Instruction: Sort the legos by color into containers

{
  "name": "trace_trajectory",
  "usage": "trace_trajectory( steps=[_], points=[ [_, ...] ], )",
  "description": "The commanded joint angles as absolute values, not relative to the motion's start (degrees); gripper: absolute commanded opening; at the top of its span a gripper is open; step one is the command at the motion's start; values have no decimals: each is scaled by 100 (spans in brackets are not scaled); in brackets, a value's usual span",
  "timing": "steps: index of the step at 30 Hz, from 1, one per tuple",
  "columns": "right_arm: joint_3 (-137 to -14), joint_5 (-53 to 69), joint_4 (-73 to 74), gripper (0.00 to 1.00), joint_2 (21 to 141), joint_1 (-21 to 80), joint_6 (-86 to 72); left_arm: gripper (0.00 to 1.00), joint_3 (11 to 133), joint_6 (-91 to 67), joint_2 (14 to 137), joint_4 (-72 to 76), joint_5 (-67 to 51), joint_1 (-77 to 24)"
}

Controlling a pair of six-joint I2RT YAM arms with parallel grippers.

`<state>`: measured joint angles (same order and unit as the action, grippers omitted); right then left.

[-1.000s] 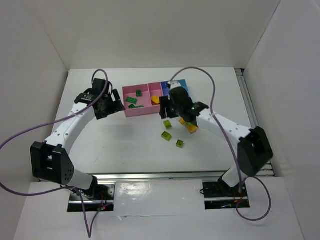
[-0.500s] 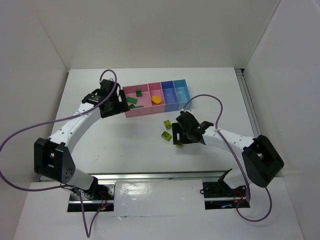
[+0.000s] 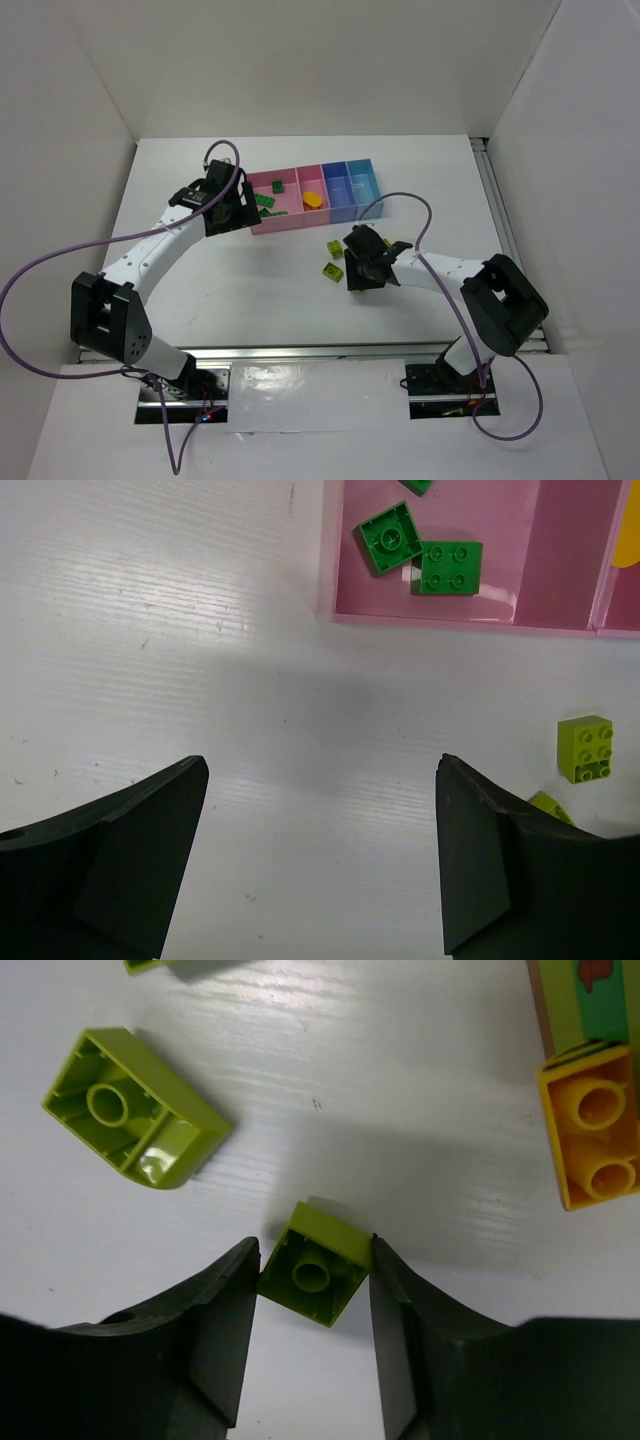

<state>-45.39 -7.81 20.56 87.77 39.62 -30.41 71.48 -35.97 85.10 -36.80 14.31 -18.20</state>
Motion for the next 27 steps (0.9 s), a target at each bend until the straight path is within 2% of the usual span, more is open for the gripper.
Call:
trace_trajectory(
  steps=[1, 2, 3, 8, 12, 20, 22, 24, 27],
  points=[
    [-5008, -957, 1802, 38, 8851, 4052, -3067, 93, 7339, -3480, 8482, -3568, 1529, -1828],
    [-5123, -1028, 1958, 28, 8851, 4052, -3006, 93, 7339, -3480, 8481, -3568, 1529, -1828],
    [-5246, -1185, 2047, 25, 8851, 4052, -3006, 93, 7339, -3480, 8481, -3568, 1590, -1828],
    [-6440, -1704, 2424, 25, 8797, 4000, -2664, 93, 7339, -3428, 8481, -3621, 1591, -1828],
    [-7583, -1819, 2637, 26, 9456, 3631, -2348, 93, 7286, -3480, 8481, -3621, 1652, -1828],
    [-9946, -2021, 2575, 30, 11512, 2998, -1969, 93, 7233, -3480, 8368, -3674, 1713, -1881],
    [-10299, -1952, 2575, 44, 11950, 2918, -1916, 93, 7233, -3419, 8306, -3674, 1775, -1881],
    [-10975, -2151, 2917, 74, 12224, 2918, -1916, 93, 7233, -3419, 8201, -3744, 1872, -1881],
    [-11155, -2232, 3024, 75, 12227, 2918, -1776, 93, 7128, -3480, 8051, -3744, 1995, -1881]
  ],
)
